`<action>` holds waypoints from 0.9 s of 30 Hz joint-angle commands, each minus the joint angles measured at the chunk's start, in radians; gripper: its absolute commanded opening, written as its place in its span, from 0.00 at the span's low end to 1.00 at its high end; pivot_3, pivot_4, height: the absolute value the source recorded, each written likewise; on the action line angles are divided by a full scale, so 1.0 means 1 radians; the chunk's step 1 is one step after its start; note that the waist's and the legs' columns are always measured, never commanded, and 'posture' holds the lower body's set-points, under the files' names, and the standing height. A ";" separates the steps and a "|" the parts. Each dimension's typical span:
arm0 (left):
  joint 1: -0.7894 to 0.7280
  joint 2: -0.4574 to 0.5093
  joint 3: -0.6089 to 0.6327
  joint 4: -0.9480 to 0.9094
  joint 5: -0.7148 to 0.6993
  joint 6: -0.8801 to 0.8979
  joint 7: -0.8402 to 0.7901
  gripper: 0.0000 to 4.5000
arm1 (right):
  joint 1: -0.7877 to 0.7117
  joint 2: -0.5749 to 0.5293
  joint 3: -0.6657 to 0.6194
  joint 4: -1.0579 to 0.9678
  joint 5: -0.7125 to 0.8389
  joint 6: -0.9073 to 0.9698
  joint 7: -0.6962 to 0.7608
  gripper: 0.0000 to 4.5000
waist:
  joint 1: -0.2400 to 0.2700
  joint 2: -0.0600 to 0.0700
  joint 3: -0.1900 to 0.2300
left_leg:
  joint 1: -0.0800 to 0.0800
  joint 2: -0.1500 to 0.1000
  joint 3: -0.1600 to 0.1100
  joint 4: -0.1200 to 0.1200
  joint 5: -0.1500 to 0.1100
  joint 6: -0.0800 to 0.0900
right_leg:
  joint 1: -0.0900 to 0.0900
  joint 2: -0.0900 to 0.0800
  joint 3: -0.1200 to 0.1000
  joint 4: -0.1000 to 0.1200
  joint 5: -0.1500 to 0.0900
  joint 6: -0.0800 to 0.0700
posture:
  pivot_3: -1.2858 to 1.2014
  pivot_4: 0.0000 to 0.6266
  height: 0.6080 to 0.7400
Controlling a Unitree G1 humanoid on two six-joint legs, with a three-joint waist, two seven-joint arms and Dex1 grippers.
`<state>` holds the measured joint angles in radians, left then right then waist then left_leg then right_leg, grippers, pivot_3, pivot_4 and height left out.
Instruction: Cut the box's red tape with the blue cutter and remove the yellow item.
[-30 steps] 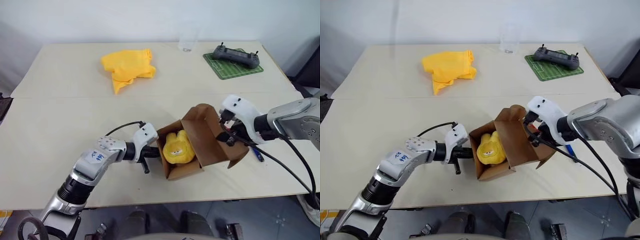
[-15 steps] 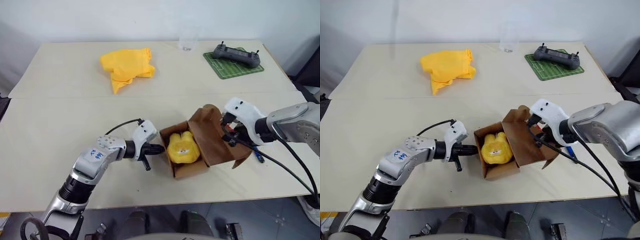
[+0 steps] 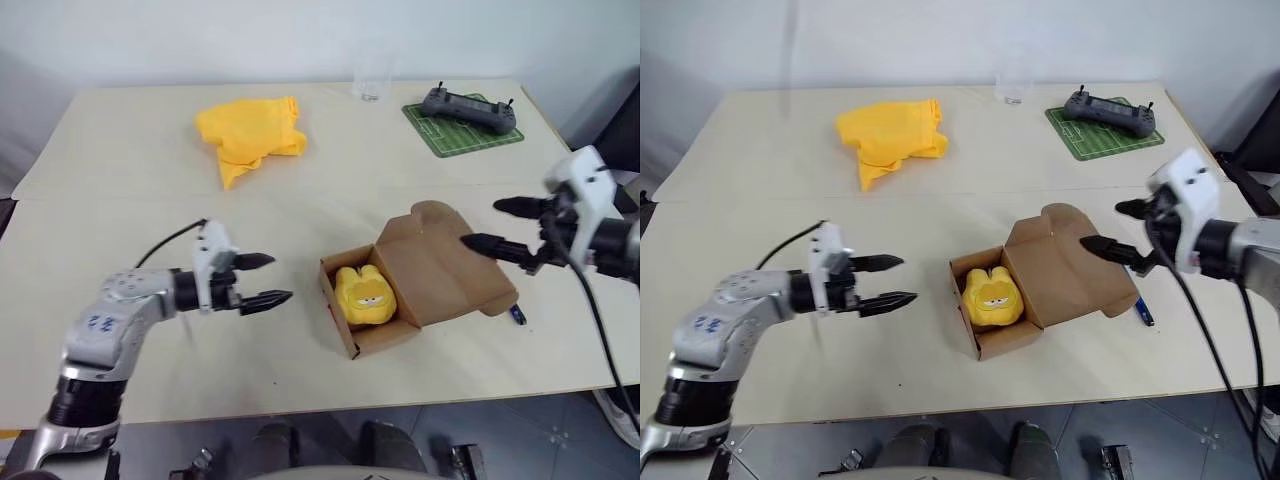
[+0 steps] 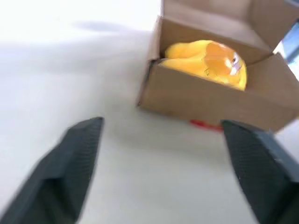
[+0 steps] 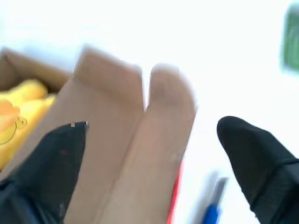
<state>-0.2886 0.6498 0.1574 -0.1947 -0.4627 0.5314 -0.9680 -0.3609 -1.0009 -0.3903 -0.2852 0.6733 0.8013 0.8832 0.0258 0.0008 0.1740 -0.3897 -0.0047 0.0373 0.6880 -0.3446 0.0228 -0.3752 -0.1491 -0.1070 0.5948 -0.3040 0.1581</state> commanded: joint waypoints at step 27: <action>-0.484 0.231 -0.260 -0.091 -0.150 0.333 -0.110 0.99 | 0.228 0.046 -0.094 -0.083 0.088 -0.439 0.441 1.00 | 0.006 0.000 0.003 | 0.005 0.000 -0.001 0.003 -0.001 0.000 | -0.001 -0.001 0.002 0.009 0.001 0.000 | 0.52 0.24 1.00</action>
<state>-0.7039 0.8867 -0.0196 -0.2968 -0.6511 0.8297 -1.0713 -0.1354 -0.9342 -0.4464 -0.3320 0.7459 0.3477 1.3363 0.0315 0.0009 0.1768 -0.3860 -0.0043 0.0382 0.6919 -0.3457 0.0224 -0.3760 -0.1494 -0.1062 0.6045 -0.3034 0.1577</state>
